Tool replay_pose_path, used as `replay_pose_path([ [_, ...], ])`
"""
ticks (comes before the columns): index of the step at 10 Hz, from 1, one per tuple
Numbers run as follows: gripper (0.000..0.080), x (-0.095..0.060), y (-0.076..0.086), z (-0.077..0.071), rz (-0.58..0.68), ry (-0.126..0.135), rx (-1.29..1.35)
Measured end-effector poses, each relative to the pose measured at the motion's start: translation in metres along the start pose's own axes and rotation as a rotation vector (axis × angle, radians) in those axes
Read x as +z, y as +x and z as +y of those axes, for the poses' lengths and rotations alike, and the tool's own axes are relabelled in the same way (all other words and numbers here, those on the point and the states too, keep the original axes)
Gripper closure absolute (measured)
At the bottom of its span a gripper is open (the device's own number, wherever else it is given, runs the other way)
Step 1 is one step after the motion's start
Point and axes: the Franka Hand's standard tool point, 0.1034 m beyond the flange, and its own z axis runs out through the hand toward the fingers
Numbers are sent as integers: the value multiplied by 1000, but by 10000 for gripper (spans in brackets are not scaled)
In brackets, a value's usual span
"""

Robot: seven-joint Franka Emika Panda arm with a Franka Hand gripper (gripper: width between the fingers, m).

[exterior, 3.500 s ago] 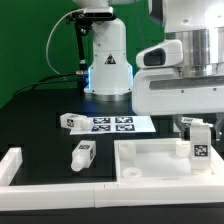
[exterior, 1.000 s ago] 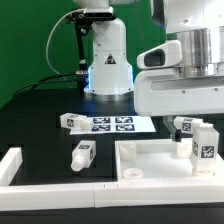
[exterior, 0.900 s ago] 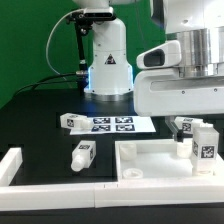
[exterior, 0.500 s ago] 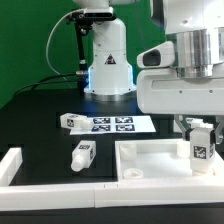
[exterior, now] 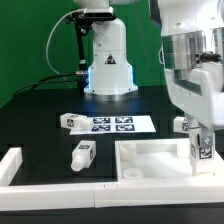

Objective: Assemble one leg

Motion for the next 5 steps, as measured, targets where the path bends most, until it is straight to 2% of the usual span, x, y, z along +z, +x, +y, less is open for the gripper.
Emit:
replay_pose_path([
  [2, 513, 0, -1, 0, 0, 0, -38],
  [3, 453, 0, -1, -1, 5, 0, -110],
  [4, 453, -2, -2, -3, 8, 4, -362],
  [5, 253, -2, -4, -3, 4, 2, -559],
])
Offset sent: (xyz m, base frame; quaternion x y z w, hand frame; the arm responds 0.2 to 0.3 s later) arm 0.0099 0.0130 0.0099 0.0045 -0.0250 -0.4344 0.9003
